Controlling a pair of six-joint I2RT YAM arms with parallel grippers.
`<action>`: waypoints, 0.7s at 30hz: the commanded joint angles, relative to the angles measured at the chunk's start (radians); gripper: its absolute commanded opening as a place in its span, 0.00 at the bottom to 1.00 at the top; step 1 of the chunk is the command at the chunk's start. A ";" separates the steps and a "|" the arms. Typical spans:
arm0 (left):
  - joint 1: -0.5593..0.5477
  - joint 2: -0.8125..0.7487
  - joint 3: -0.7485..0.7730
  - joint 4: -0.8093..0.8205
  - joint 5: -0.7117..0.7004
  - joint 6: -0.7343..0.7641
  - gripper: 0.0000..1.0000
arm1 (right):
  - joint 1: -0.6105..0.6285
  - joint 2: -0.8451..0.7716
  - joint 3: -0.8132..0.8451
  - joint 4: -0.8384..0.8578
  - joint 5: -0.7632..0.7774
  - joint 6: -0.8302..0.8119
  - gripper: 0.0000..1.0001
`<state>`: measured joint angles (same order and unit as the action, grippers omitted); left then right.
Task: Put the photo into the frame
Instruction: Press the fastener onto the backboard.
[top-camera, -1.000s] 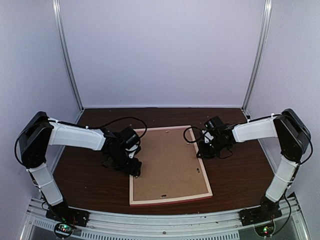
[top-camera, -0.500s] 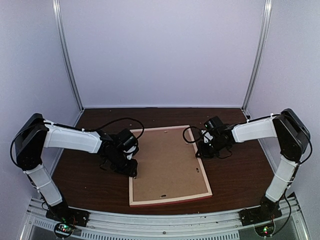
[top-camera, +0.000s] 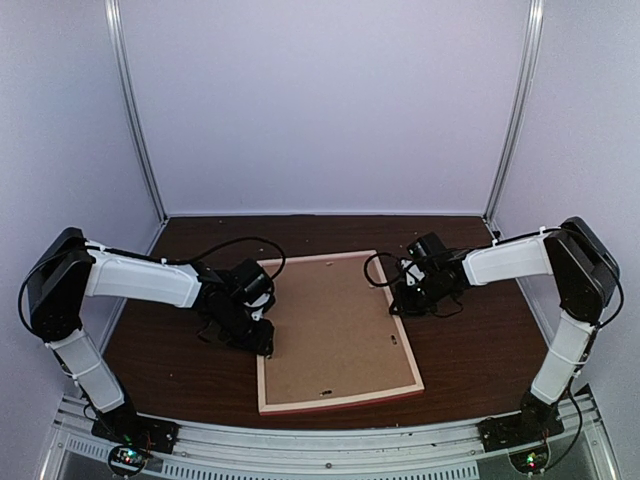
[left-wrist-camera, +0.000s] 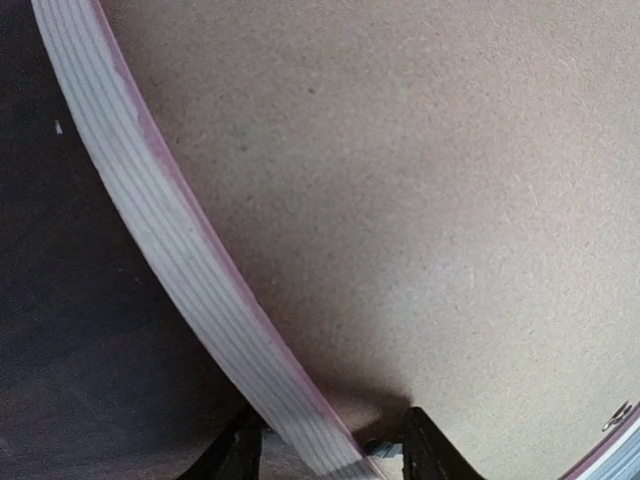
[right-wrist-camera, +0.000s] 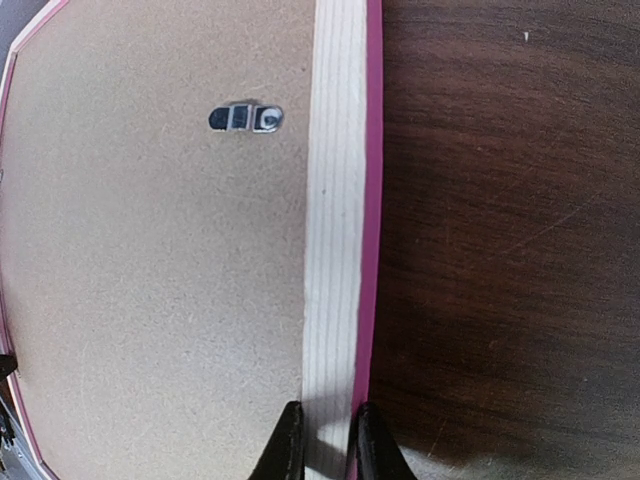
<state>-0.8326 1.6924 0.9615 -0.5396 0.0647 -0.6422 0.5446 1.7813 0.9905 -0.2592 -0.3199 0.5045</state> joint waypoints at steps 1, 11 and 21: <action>-0.005 -0.005 -0.020 -0.060 0.006 0.001 0.53 | 0.008 0.033 -0.017 0.005 -0.034 0.007 0.15; -0.005 0.006 -0.007 -0.100 0.024 0.009 0.51 | 0.008 0.036 -0.010 0.000 -0.036 0.004 0.14; -0.005 0.009 -0.003 -0.162 0.077 0.054 0.43 | 0.007 0.035 -0.008 -0.004 -0.035 0.001 0.14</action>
<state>-0.8330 1.6924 0.9615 -0.5652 0.1066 -0.6331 0.5449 1.7844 0.9905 -0.2527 -0.3264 0.5011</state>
